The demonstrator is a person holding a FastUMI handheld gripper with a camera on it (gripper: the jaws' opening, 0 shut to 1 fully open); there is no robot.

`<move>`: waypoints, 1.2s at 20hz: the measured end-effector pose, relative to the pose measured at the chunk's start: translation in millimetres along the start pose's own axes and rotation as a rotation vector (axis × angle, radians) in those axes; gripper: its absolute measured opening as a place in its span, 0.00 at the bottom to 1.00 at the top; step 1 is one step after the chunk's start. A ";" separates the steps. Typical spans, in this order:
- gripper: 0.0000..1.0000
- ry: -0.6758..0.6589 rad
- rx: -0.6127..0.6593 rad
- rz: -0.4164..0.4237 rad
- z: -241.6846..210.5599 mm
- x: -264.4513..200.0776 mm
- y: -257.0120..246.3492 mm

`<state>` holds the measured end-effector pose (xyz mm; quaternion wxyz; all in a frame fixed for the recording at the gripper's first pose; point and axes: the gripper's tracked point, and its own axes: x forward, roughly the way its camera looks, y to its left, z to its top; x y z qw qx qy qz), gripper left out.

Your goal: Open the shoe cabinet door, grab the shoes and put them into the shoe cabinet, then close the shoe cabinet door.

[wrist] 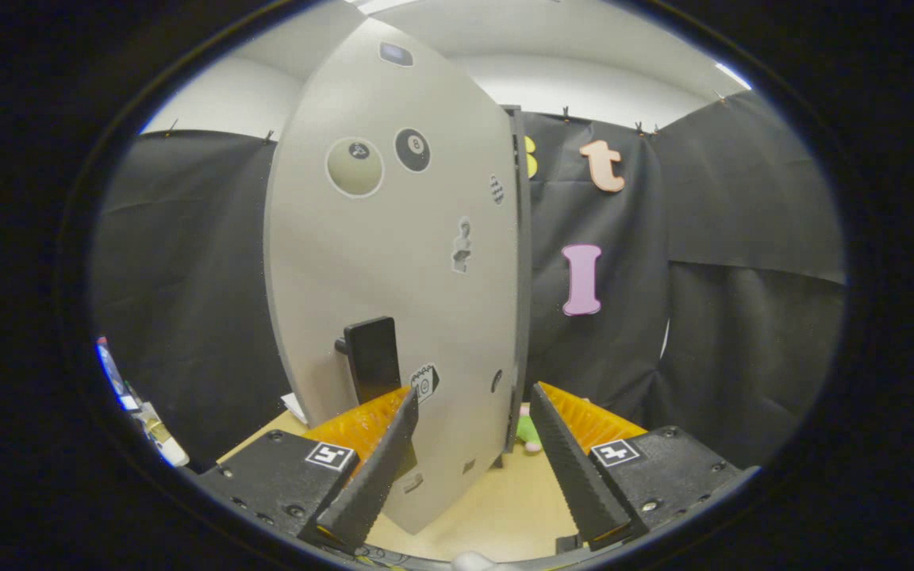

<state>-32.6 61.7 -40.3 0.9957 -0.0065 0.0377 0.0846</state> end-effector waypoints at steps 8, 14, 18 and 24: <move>0.96 -0.037 0.045 0.219 16.4 46.7 138.6; 0.96 -0.020 0.018 0.210 10.4 52.4 162.4; 0.96 0.001 0.030 0.179 10.8 52.3 149.5; 0.96 -0.025 0.006 0.113 30.8 37.5 118.5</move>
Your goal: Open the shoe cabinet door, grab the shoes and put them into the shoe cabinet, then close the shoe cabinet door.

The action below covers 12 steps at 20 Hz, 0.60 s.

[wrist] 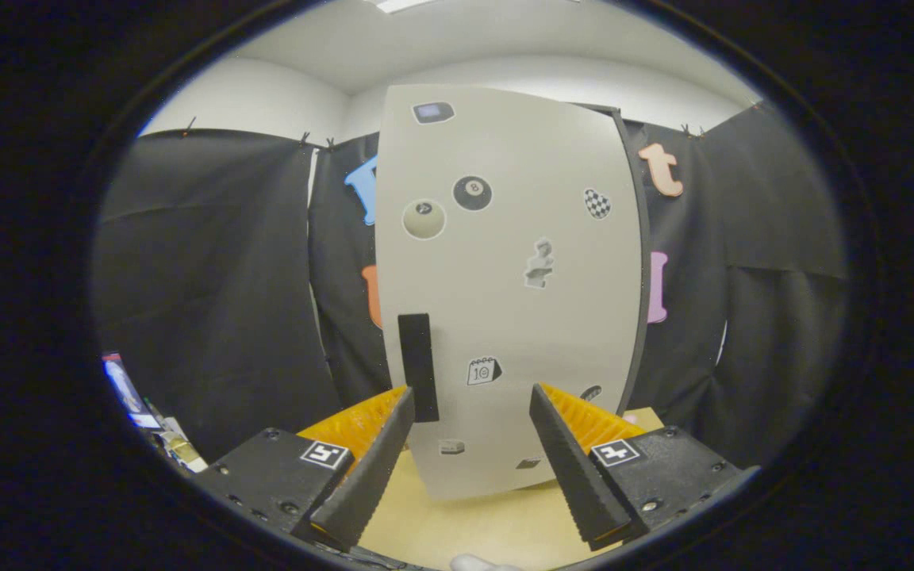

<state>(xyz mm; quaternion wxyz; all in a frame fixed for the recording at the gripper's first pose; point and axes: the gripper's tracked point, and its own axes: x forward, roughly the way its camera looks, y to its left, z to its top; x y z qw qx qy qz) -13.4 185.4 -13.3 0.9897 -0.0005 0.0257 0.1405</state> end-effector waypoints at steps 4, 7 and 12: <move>0.97 -0.008 0.009 -0.048 15.4 -16.0 -14.3; 0.97 -0.019 0.020 -0.088 33.2 -34.7 -26.6; 0.97 -0.040 0.005 -0.152 59.9 -68.4 -53.9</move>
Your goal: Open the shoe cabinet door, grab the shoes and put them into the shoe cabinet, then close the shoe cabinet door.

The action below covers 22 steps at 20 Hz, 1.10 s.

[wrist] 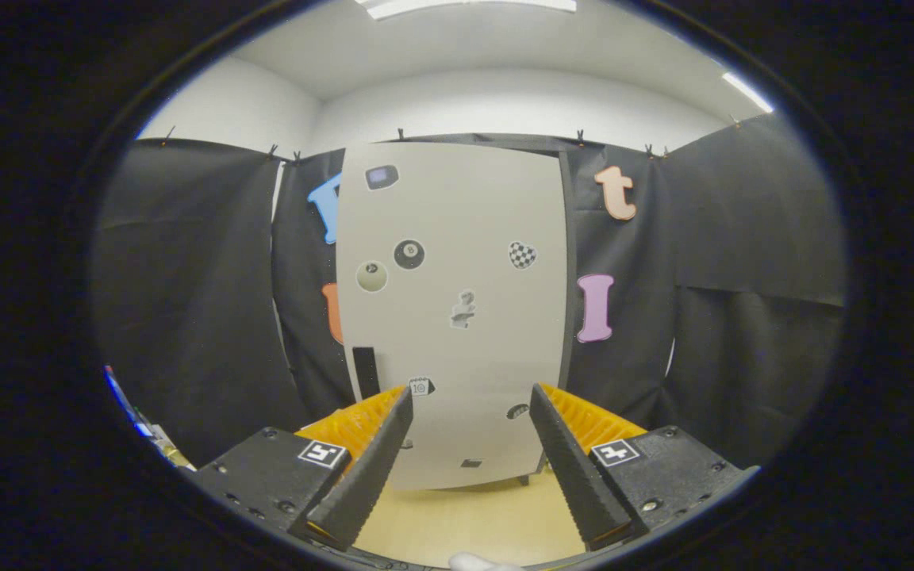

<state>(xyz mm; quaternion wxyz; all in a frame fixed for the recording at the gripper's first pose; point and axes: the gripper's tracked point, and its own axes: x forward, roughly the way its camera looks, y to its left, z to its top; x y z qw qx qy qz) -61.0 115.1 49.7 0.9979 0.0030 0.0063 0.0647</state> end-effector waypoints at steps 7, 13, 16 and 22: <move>0.97 -0.015 0.018 -0.052 23.3 -29.4 -31.4; 0.97 -0.035 0.014 -0.088 31.9 -36.5 -44.1; 0.97 -0.031 0.005 -0.085 30.8 -35.3 -42.4; 0.97 -0.014 0.005 -0.070 26.6 -30.5 -34.1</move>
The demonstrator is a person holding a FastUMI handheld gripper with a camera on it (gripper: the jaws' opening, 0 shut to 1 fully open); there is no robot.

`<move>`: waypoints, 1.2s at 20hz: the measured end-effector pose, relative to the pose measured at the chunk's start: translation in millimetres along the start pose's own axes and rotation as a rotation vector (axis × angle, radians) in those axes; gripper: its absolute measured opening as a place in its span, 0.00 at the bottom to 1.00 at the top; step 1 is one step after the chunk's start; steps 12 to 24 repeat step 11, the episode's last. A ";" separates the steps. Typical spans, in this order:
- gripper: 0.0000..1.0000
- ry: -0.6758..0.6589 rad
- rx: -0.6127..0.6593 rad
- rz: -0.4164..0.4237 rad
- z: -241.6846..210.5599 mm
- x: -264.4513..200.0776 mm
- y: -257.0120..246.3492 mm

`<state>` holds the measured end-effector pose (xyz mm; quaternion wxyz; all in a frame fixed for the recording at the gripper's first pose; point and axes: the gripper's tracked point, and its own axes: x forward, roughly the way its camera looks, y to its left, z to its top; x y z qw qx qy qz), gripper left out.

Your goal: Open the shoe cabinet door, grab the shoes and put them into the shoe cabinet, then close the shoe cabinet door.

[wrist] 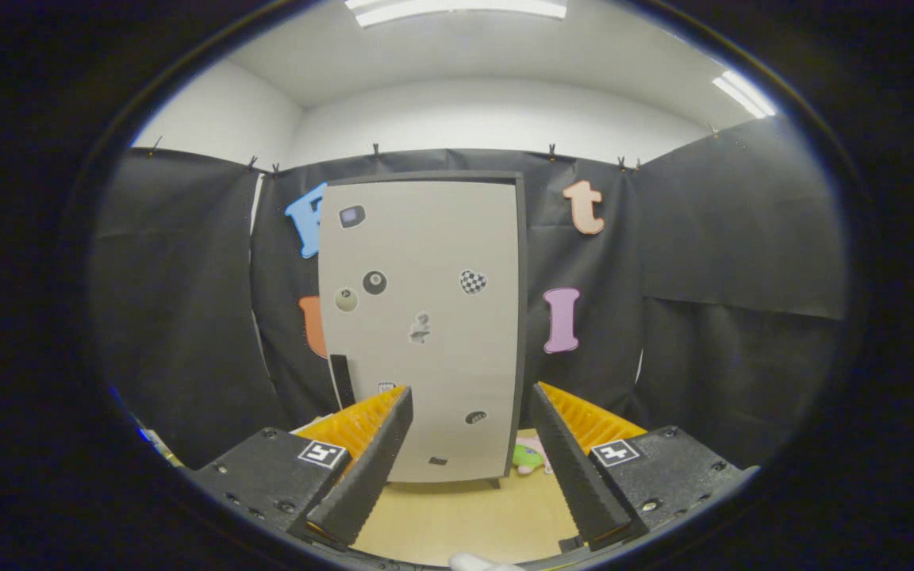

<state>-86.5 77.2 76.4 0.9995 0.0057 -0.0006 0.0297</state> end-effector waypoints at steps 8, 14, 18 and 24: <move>0.97 -0.005 0.005 0.001 1.3 -0.7 4.6; 0.97 -0.011 0.003 0.003 2.0 -1.2 5.2; 0.97 -0.011 0.003 0.003 2.0 -1.2 5.2; 0.97 -0.011 0.003 0.003 2.0 -1.2 5.2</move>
